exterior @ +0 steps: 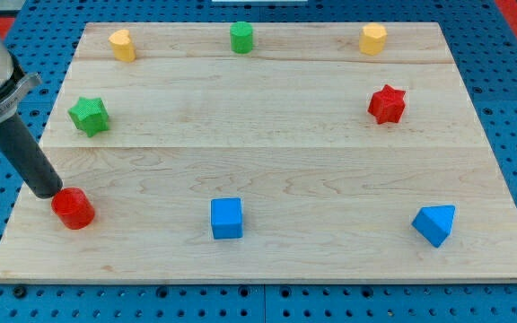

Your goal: Keep arm in between red star and blue cube

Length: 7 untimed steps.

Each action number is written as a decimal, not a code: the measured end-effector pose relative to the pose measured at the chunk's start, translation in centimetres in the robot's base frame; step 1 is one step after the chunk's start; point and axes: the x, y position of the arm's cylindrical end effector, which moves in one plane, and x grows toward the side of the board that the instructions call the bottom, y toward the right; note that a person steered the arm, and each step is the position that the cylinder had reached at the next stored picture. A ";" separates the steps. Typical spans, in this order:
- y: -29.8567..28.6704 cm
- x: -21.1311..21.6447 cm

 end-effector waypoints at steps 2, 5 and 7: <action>0.0 -0.5; -0.1 -1.2; 9.3 -4.7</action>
